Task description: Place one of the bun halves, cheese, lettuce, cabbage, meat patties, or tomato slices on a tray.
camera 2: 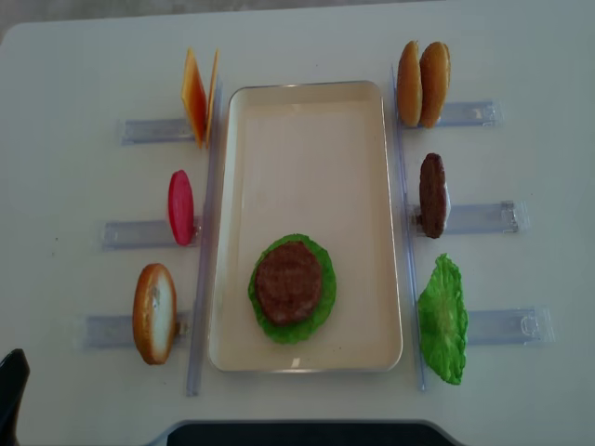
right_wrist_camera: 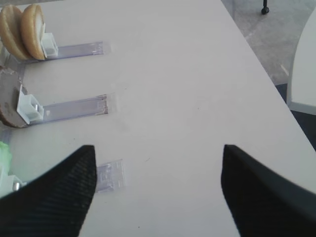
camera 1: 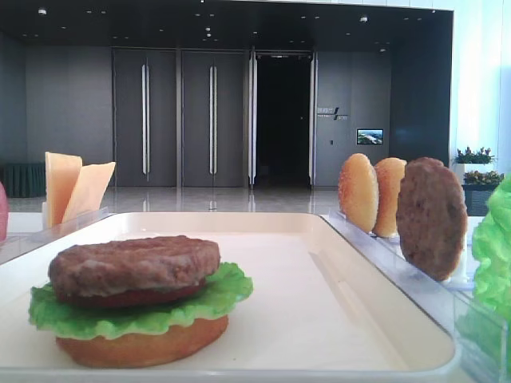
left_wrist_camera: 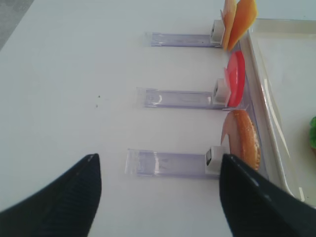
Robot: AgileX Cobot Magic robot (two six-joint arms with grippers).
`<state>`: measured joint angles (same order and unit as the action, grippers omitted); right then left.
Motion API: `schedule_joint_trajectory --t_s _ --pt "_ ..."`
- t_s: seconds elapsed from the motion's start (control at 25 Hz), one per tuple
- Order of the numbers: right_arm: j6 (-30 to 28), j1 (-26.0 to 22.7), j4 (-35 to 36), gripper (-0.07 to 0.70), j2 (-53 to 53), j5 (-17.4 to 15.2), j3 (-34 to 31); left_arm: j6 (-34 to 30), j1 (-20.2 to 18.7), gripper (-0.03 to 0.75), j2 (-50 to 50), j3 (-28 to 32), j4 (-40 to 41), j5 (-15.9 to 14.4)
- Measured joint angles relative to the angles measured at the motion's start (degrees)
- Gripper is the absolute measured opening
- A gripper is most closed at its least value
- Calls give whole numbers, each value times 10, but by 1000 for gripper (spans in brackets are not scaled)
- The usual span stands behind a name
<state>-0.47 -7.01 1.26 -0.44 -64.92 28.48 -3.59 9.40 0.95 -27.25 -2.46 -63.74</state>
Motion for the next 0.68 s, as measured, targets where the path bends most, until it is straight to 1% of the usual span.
schedule_joint_trajectory --t_s 0.68 --pt "1 0 0 531 0 0 0 0 0 573 0 0 0 0"
